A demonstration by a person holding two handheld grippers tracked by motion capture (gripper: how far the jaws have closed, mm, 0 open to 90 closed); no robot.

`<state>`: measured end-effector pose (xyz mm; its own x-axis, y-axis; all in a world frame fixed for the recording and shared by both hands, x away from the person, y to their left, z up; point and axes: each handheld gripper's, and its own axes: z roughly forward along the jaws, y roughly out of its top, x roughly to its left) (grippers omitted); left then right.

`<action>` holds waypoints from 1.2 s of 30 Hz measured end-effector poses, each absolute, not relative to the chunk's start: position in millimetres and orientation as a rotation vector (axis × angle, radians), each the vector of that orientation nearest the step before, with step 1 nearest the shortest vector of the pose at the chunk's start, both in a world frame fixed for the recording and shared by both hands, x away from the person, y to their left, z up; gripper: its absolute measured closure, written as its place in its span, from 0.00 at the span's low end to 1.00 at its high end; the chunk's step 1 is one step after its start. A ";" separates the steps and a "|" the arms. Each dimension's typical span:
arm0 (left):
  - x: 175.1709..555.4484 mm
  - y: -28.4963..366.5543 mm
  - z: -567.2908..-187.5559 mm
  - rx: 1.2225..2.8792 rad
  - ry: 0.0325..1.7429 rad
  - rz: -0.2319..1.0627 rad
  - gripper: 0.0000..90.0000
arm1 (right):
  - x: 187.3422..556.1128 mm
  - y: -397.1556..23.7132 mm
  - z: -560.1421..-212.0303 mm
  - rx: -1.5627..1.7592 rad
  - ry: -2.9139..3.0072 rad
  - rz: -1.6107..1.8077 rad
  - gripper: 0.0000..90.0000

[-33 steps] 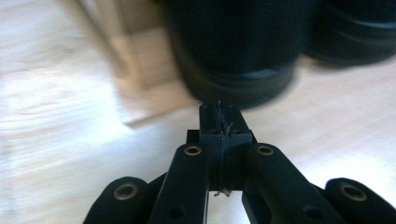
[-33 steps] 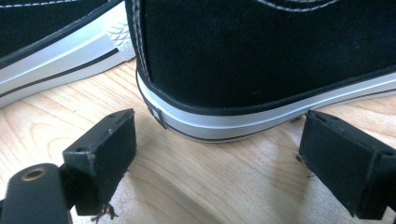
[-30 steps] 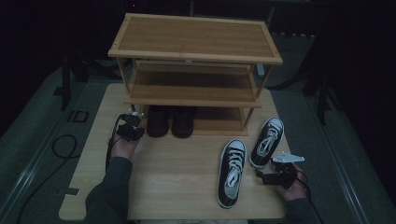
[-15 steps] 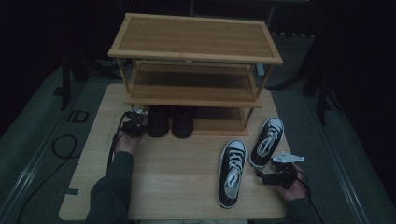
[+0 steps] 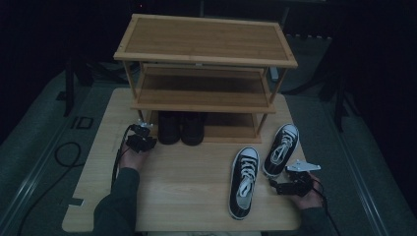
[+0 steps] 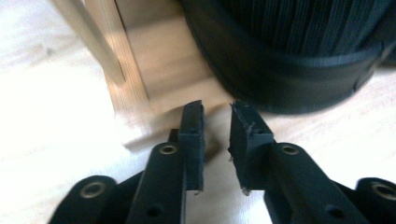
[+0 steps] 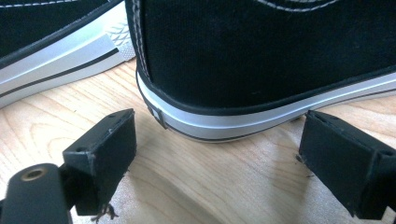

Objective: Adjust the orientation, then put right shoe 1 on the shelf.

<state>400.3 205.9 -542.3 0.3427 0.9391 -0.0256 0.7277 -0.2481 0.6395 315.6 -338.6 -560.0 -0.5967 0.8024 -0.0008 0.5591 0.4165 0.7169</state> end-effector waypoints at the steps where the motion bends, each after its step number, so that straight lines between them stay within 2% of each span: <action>1: 398.0 207.7 -545.1 2.038 1.443 0.492 0.78 | 315.6 -338.6 -560.0 1.172 2.332 0.985 0.12; 14: 381.2 213.4 -562.0 1.910 1.375 0.531 0.66 | 314.3 -337.7 -560.2 1.185 2.322 0.981 0.12; 22: 381.5 215.5 -562.1 1.891 1.376 0.493 0.63 | 314.0 -337.5 -560.2 1.186 2.321 0.982 0.12; 31: 379.6 207.0 -562.1 1.946 1.357 0.567 0.57 | 312.5 -337.3 -559.5 1.197 2.323 0.984 0.13; 36: 379.4 205.8 -562.1 1.958 1.351 0.578 0.57 | 309.2 -338.0 -555.0 1.213 2.328 0.968 0.29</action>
